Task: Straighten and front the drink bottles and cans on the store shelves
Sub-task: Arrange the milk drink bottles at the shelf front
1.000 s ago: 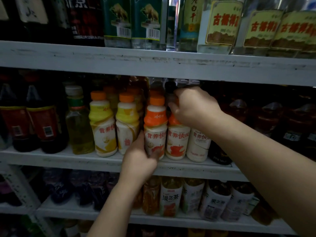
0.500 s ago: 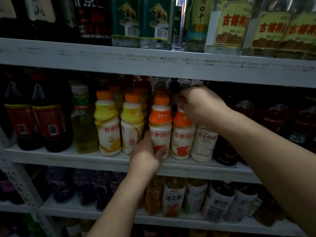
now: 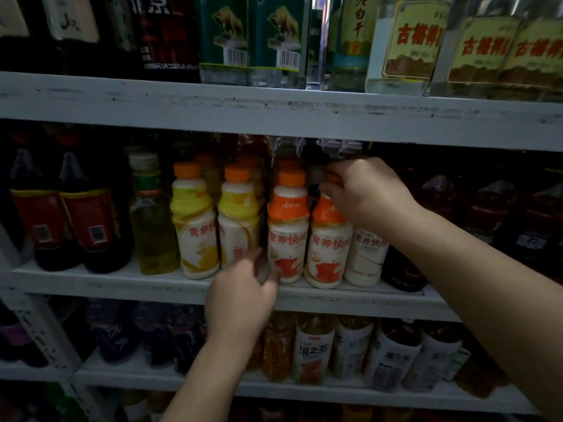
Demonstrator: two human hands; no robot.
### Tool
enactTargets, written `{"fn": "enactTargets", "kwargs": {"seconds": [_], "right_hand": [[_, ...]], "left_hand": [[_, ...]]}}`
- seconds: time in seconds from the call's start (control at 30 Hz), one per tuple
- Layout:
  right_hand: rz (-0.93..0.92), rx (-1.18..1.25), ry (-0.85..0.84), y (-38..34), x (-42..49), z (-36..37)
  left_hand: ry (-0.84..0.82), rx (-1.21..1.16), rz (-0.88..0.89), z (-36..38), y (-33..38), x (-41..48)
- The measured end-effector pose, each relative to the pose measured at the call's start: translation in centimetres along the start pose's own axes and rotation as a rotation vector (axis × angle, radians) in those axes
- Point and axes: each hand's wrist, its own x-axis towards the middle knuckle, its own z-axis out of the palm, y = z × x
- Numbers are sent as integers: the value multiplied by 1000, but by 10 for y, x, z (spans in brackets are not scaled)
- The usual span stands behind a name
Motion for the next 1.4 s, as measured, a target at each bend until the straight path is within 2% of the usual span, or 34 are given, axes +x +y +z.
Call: {"fn": "enactTargets", "kwargs": {"seconds": [0.07, 0.13, 0.2, 0.27, 0.3, 0.43, 0.6, 0.73, 0.9, 1.0, 1.1, 1.27, 1.4], "right_hand": [[-14, -141, 85, -3, -6, 2], [-107, -322, 269, -12, -17, 5], [-294, -263, 350, -33, -26, 9], [-438, -114, 298, -56, -23, 17], [-442, -49, 248, -68, -18, 22], [-212, 75, 102, -99, 15, 42], [6, 65, -130, -115, 46, 53], [-1, 82, -156, -117, 50, 53], [-31, 77, -206, -118, 46, 47], [-29, 71, -239, -121, 47, 44], [-12, 55, -259, -121, 47, 41], [-20, -35, -219, -122, 42, 41], [-44, 4, -42, -117, 33, 49]], "left_hand": [[132, 15, -52, -10, -11, 1], [221, -15, -90, -19, -21, 8], [218, -30, -115, -22, -25, 15], [208, 5, -93, -19, -26, 18], [202, 30, -87, -17, -25, 18], [185, 81, -109, -7, -19, 10], [230, 99, 50, 0, -21, -4], [348, 1, 114, -3, -37, -4], [431, -23, 20, -21, -66, 7], [333, -54, -139, -29, -76, 19], [232, -67, -205, -31, -79, 29], [179, 30, -142, -31, -88, 35], [92, -56, -93, -40, -95, 39]]}}
